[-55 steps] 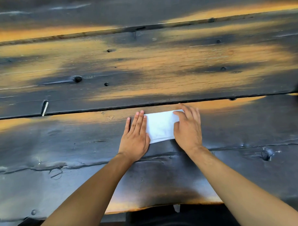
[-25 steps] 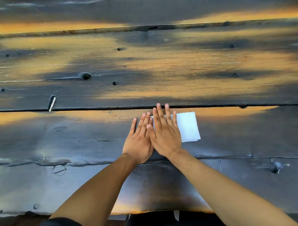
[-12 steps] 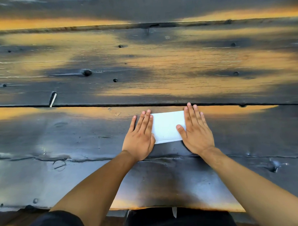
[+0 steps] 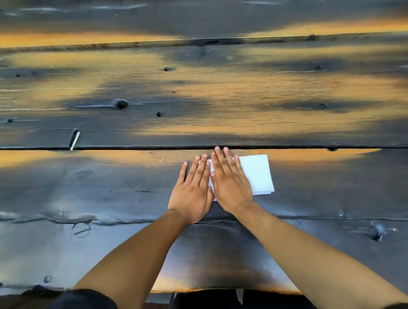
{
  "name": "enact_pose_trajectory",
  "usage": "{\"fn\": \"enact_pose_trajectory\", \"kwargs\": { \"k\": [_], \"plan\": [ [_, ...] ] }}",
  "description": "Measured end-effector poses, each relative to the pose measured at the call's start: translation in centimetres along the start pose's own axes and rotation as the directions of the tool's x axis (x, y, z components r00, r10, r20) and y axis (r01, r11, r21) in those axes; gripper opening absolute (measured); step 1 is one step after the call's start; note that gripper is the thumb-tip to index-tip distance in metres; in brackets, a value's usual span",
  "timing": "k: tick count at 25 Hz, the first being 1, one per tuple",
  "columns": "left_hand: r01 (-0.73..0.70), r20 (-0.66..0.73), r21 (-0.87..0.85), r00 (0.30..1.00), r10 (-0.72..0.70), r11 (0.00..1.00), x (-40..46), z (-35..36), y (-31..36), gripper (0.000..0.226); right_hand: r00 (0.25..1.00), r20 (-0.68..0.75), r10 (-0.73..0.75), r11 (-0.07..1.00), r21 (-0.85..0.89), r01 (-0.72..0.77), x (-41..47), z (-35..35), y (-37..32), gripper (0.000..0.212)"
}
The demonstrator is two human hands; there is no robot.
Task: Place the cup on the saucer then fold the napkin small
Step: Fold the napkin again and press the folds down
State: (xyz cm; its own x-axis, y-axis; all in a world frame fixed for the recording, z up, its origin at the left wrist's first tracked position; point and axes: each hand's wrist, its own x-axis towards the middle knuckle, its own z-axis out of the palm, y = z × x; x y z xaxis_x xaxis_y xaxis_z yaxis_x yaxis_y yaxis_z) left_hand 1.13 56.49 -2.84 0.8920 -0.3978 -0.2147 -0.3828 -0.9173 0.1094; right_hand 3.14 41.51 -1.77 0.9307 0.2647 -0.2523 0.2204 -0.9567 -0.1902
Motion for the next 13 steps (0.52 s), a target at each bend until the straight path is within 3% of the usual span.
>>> {"fn": "enact_pose_trajectory", "kwargs": {
  "k": [4,7,13],
  "plan": [
    [-0.005,0.012,-0.014,1.000,0.005,1.000,0.0,-0.1,0.0,0.069,0.999,-0.013,0.040,0.997,-0.072,-0.041,-1.7,0.6,5.7,0.072],
    [0.006,0.013,-0.021,1.000,-0.006,1.000,0.1,0.0,0.0,0.069,0.984,-0.033,0.172,0.984,-0.042,-0.174,-3.0,0.4,9.6,0.079],
    [0.023,0.063,-0.030,0.998,-0.021,0.999,0.1,-0.6,0.2,0.070,0.975,0.035,0.220,0.975,-0.043,-0.218,-3.4,-0.4,9.8,0.082]
  ]
}}
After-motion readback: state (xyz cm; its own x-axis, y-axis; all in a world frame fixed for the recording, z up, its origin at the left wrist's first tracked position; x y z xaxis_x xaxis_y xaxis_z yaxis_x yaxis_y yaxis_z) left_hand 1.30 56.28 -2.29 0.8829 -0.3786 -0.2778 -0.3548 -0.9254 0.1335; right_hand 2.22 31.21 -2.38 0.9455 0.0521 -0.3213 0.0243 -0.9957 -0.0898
